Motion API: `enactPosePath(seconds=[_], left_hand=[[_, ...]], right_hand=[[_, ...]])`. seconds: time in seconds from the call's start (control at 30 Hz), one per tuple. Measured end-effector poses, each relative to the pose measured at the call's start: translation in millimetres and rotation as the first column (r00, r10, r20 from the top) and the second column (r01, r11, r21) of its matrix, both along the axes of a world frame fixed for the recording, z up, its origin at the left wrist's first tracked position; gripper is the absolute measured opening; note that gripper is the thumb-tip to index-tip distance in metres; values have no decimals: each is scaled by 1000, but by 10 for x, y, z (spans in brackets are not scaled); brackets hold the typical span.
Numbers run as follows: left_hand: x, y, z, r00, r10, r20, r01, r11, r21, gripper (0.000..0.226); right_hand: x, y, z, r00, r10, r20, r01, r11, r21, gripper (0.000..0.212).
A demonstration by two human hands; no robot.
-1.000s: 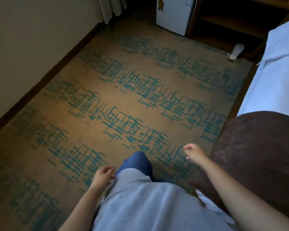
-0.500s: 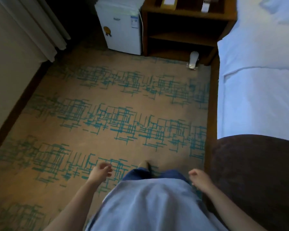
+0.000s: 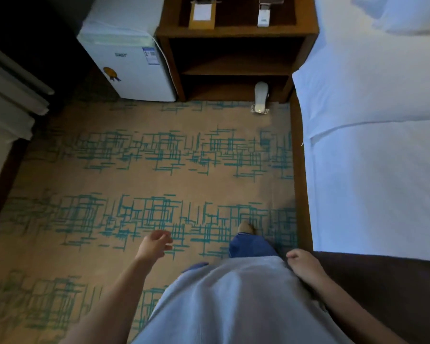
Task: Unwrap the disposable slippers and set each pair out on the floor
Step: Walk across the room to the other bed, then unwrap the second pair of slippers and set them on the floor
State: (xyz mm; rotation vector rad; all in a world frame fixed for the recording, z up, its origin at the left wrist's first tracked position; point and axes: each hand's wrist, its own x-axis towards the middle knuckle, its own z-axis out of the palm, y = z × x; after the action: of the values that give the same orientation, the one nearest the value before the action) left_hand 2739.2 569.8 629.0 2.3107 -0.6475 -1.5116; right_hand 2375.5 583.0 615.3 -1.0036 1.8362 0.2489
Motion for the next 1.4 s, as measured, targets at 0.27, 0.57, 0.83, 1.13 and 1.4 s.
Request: enactPosePath(seconds=[0.27, 0.57, 0.83, 1.13, 1.4], left_hand=[[-265, -1082, -46, 991, -134, 28, 133, 991, 24, 31], [229, -2672, -378, 949, -308, 68, 305, 951, 57, 17], [592, -4597, -556, 926, -378, 29, 373, 923, 97, 22], [101, -6065, -1160, 936, -352, 7, 352, 936, 1, 21], [-354, -6639, -2687, 926, -376, 18, 377, 925, -48, 14]], right_hand=[[-121, -1979, 65, 999, 23, 33, -21, 998, -59, 26], [221, -3512, -77, 991, -104, 88, 107, 994, -31, 24], [583, -4102, -223, 980, -187, 63, 184, 982, 50, 25], [558, -4985, -953, 910, -396, 126, 382, 916, 123, 22], [125, -5804, -2580, 866, -478, 143, 459, 876, 151, 21]])
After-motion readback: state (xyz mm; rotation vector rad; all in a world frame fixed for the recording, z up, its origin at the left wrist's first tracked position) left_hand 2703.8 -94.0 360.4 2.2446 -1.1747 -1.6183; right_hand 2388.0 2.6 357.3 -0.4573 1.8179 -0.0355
